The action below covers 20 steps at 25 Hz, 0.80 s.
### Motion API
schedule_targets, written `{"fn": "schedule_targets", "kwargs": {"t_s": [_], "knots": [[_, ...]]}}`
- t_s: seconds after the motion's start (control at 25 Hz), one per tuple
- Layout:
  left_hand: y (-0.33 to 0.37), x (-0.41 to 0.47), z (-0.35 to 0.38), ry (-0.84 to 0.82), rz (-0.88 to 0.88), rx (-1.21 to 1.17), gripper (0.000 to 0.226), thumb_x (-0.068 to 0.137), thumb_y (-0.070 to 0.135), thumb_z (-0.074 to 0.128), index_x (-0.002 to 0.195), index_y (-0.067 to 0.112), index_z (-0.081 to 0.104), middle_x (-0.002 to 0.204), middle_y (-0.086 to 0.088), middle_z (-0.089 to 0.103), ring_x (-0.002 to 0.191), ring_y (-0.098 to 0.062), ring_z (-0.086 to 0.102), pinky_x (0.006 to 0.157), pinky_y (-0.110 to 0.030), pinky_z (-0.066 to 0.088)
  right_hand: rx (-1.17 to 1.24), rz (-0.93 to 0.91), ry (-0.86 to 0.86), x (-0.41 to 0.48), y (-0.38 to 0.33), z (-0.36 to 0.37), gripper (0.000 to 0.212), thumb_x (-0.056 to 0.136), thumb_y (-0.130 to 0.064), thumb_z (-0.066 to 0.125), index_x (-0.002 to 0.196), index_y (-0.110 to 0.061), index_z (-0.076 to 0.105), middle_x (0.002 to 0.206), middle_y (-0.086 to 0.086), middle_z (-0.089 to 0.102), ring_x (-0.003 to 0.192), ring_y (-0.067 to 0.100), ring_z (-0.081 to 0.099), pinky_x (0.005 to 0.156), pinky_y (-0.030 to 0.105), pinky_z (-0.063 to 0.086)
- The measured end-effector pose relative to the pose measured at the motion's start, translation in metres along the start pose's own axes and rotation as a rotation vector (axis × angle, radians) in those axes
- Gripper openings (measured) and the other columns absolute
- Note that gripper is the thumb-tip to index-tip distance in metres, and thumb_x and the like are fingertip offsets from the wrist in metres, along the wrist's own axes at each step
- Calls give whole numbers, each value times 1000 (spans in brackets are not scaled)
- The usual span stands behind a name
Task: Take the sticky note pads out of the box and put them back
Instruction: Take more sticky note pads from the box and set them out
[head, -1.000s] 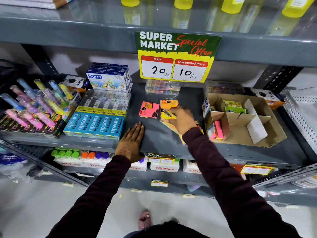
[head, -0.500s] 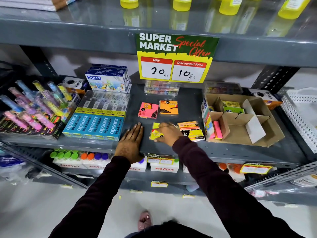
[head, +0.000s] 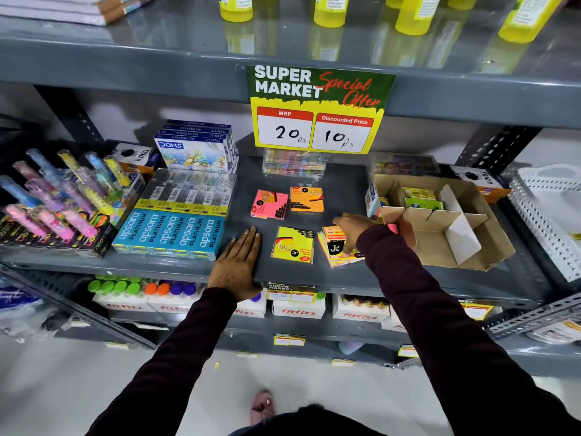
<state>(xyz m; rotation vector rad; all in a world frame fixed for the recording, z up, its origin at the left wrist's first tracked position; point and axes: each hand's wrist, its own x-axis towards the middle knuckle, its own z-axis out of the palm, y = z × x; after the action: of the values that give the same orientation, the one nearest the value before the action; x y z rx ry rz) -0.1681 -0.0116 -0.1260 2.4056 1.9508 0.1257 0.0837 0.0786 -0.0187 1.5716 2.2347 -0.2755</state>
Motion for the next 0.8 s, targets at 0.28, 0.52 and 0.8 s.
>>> {"fn": "schedule_targets", "kwargs": {"t_s": [0.28,0.52,0.8], "knots": [[0,1,1,14,10,5,116,53,53,70,143,2,20,151,-16,25,137,-28,27,112,-44,18,-13,27,122,-3,-4,-12,50,73,-14,80,119,-6,59,129,16,52,124,34,48,97,39,48],[-2,0,3,9,10,-7,113,57,62,61,144,4,17,151,-15,25,137,-26,25,112,-43,22,193,-15,281,12,-10,-61,26,87,-5,61,111,-11,67,124,13,65,114,31,60,89,33,47],[1,-1,-1,20,-8,-4,118,51,57,69,144,4,18,152,-13,23,137,-26,26,114,-39,15,36,60,455,39,-47,-30,31,95,-2,42,119,-7,62,118,20,67,110,37,64,89,42,53]]}}
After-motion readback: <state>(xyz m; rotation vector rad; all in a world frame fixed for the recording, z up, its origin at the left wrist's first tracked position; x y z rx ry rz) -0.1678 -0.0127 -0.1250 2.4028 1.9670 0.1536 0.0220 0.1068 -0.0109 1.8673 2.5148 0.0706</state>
